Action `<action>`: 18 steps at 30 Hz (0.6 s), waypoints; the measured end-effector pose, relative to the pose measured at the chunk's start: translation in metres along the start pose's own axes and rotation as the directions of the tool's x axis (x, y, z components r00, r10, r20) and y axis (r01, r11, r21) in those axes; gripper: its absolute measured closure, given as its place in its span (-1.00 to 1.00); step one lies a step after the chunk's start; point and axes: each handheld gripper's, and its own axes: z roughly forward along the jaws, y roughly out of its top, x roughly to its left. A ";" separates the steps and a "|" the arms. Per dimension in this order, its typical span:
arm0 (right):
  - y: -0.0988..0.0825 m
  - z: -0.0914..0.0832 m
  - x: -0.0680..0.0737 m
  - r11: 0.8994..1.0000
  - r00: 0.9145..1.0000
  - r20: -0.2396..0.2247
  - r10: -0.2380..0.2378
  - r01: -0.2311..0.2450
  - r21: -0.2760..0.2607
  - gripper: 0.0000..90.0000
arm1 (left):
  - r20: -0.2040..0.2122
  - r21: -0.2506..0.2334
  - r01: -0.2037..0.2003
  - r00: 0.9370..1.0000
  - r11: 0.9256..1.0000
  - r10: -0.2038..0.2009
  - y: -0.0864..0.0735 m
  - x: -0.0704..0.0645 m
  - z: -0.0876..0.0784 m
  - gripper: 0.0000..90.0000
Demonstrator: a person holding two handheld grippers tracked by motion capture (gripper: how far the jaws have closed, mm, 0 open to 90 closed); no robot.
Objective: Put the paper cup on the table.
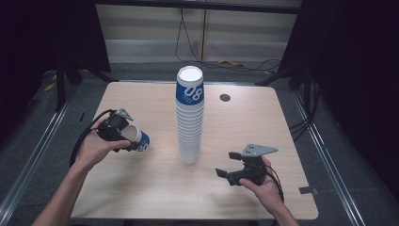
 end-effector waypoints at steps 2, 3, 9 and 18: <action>0.000 0.000 0.000 1.000 1.000 -0.005 0.001 -0.001 -0.001 -0.68 | -0.004 0.023 0.006 1.000 1.000 -0.006 0.002 0.001 0.002 -0.60; 0.000 0.000 0.000 1.000 1.000 -0.004 0.000 0.000 -0.001 -0.68 | -0.004 0.046 0.002 1.000 0.999 -0.002 0.003 0.003 0.003 -0.60; 0.000 0.000 0.000 1.000 1.000 -0.001 -0.001 0.001 0.002 -0.68 | -0.025 0.120 0.010 1.000 0.993 -0.007 0.010 0.008 0.008 -0.60; 0.000 -0.003 -0.002 1.000 1.000 0.010 0.004 -0.004 -0.007 -0.68 | -0.050 0.258 -0.005 0.999 0.966 0.018 0.016 0.012 0.022 -0.61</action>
